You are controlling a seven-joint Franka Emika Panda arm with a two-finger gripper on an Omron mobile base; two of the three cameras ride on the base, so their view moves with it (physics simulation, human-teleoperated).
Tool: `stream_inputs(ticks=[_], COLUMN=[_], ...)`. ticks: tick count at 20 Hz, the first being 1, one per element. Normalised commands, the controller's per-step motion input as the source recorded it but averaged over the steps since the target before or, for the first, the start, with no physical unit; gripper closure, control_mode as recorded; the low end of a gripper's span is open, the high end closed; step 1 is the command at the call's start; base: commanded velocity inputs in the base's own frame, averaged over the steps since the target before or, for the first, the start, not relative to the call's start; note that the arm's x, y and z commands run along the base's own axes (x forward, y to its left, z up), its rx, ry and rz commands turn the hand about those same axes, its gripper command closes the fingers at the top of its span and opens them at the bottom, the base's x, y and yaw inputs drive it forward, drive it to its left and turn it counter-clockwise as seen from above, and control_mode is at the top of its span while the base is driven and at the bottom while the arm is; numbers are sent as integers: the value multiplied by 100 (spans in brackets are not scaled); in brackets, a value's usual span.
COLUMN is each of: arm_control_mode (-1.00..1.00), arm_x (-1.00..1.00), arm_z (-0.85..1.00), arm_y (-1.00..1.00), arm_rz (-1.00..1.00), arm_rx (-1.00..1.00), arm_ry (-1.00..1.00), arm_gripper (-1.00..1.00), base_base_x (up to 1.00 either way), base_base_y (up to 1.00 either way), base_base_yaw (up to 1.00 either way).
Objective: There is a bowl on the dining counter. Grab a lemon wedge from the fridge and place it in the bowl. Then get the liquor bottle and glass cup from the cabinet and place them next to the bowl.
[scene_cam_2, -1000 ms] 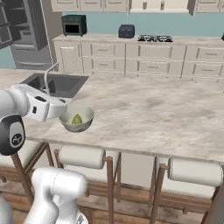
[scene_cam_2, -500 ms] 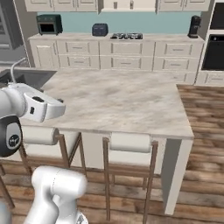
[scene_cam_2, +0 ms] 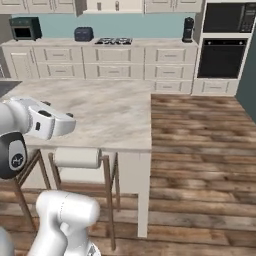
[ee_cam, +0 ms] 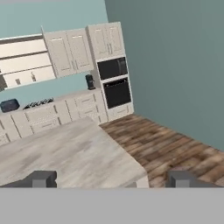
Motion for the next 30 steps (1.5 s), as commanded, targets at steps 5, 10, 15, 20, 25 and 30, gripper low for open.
stream_inputs(ticks=[5,10,15,20,25,30], arm_control_mode=[100,100,100,100,100,100], arm_x=[0,0,0,0,0,0], arm_z=[0,0,0,0,0,0], arm_y=[0,0,0,0,0,0], arm_rz=[0,0,0,0,0,0], arm_rx=[0,0,0,0,0,0], arm_ry=[0,0,0,0,0,0], arm_gripper=[-100,-100,-100,-100,-100,-100], base_base_x=[1,15,32,65,91,100], base_base_y=[-100,-100,-100,-86,-64,-36], base_base_yaw=[-10,-7,-2,0,8,20])
